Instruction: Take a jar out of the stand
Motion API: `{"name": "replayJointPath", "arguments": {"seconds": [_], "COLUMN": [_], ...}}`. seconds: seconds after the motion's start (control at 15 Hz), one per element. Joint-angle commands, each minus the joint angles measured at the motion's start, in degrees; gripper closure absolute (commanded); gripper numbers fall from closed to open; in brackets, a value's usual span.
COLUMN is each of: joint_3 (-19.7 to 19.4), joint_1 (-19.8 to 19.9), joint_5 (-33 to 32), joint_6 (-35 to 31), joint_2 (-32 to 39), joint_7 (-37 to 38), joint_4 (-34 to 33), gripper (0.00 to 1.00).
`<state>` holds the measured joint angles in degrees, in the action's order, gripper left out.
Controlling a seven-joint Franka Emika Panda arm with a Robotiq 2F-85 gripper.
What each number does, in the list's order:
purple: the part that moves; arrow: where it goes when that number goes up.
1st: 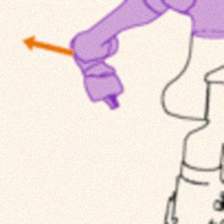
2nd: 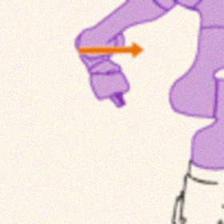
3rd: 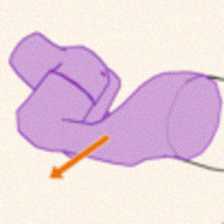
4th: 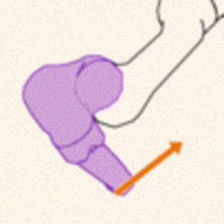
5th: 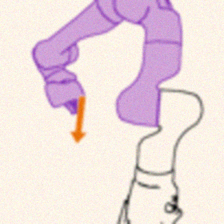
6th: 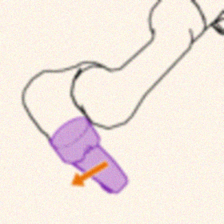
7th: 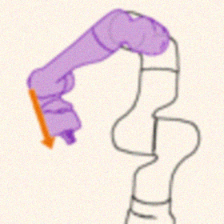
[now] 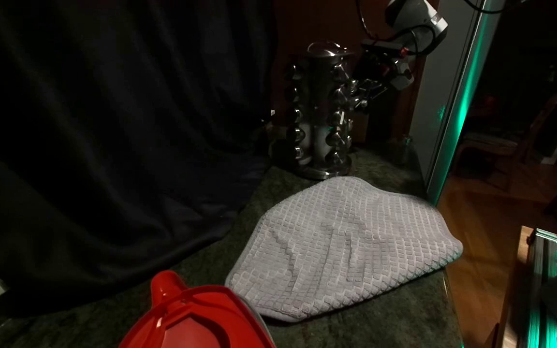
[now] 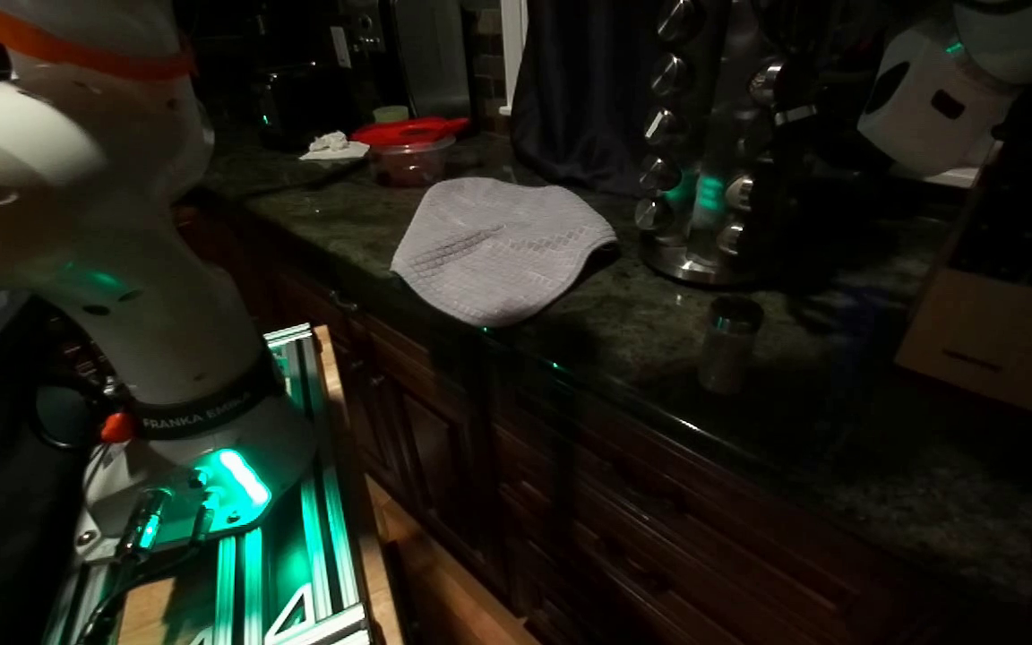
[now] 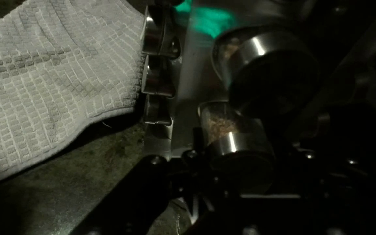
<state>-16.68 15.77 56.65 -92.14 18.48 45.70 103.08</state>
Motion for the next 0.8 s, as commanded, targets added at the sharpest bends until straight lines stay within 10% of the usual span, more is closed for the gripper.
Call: {"name": "replayJointPath", "arguments": {"seconds": [0.0,0.73], "joint_3": [-0.2,0.0], "joint_1": [0.3,-0.9], "joint_5": [3.8,3.9], "joint_6": [-1.7,-12.0], "joint_2": [-5.1,-10.1], "joint_7": [3.2,0.0], "joint_4": [5.2,11.9], "gripper": [0.75,0.75]}}
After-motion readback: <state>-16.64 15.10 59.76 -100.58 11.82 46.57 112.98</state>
